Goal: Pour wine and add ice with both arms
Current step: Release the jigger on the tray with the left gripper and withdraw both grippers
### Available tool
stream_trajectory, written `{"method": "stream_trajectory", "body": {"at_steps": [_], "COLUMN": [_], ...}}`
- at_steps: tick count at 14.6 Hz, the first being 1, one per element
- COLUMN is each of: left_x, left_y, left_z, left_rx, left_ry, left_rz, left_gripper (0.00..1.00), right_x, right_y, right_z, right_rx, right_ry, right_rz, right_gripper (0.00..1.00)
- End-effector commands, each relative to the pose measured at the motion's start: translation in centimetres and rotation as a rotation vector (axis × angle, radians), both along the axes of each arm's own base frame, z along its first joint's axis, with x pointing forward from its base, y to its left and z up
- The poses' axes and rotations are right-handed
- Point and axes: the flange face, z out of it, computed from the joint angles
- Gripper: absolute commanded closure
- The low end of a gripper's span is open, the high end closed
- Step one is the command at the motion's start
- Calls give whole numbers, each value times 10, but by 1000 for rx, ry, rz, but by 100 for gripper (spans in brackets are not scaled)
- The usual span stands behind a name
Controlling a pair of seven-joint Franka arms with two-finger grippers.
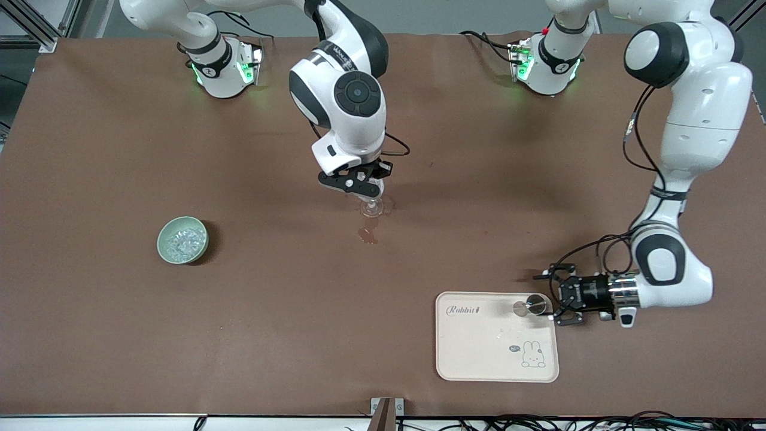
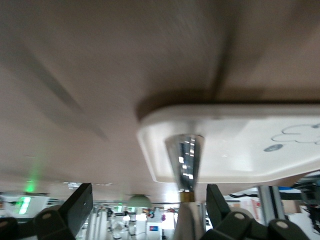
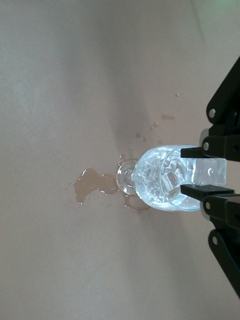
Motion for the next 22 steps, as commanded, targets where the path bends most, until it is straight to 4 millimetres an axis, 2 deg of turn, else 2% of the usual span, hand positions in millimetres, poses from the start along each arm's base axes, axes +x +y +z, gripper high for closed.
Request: {"method": "stream_trajectory", "body": {"at_steps": [1,3,5,7,9,11,13,16,18,19,21,22], "left_x": [-5,-1,3,4,1,-16,-32,-56,-77,-87,-108,-122], "left_y": [19,18,0,-9,-36,-64,-68,-74,-99,-100,-104,-101], "left_z": [30,69,113,147,212,286,346,403,449,466,483,490], "left_rx": [85,210,249,350,467,538,597,729,800,813,815,845], "left_ry": [-49,-127,-189,-245,-363,-501,-665,-700,-795,-830,-860,-845], "left_rz": [-104,-222,-284,-359,-484,-669,-843,-948,-1052,-1096,-1226,-1258], "left_gripper": [0,0,0,0,0,0,0,0,0,0,0,0], "right_x": [-3,-2,-1,1,2,2,2,3,3,6,11,19], "right_y": [4,3,2,1,0,0,1,0,-1,-4,-12,-27], "right_z": [-4,-3,-2,-2,-2,-1,-1,-2,1,6,27,56], "right_rx": [-4,-4,-1,-1,-1,0,1,0,0,2,10,33], "right_ry": [0,0,1,1,1,0,-1,0,1,-5,-40,-77], "right_rz": [-12,-13,-17,-20,-20,-20,-20,-22,-20,-24,-25,-44], "right_gripper": [90,86,81,81,77,64,56,51,47,33,2,0]}}
